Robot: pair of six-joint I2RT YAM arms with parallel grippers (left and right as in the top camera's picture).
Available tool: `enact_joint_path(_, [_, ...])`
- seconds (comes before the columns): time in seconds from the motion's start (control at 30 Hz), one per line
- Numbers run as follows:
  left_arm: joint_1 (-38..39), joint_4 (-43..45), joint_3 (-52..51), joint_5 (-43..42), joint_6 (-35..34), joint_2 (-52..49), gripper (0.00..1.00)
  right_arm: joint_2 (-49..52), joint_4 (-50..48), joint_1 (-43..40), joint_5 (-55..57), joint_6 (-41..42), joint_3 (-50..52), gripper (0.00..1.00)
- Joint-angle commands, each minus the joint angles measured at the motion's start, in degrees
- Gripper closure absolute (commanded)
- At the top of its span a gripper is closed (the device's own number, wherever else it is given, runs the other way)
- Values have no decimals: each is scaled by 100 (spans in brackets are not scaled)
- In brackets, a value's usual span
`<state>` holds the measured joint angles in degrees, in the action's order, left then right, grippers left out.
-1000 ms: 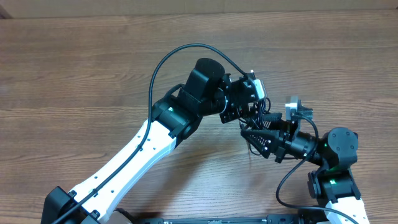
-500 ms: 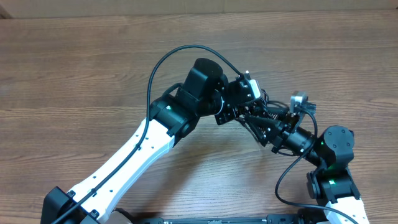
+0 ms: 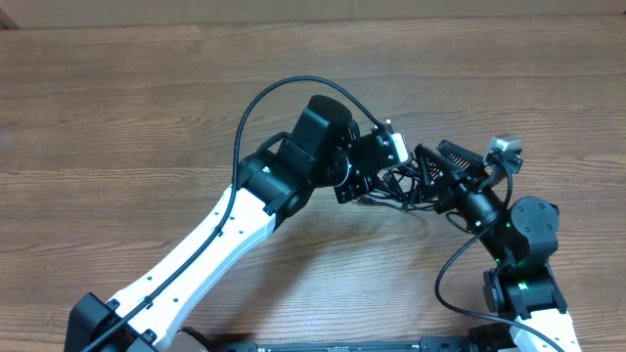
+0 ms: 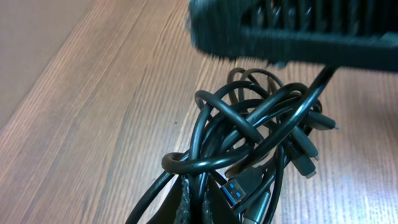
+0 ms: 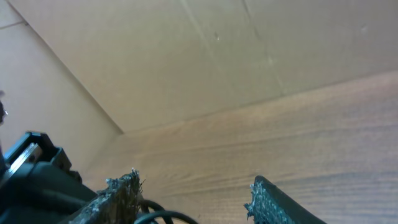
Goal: Untangle cables
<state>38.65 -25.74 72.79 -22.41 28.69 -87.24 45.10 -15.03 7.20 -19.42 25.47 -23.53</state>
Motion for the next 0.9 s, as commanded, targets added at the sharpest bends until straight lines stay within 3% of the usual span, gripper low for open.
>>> enact_joint_path(0.0, [24, 31, 63, 391, 90, 37, 96, -46, -168, -20, -50, -4, -109, 42])
enact_joint_path(0.3, [13, 125, 63, 592, 90, 37, 96, -46, -483, -20, -1683, -4, -109, 42])
enact_joint_path(0.6, [15, 531, 63, -310, 87, 37, 96, -44, -387, -20, -1794, -13, -109, 42])
enact_joint_path(0.87, [15, 734, 63, -337, -9, 37, 96, -37, -240, -17, -2177, -2, -109, 42])
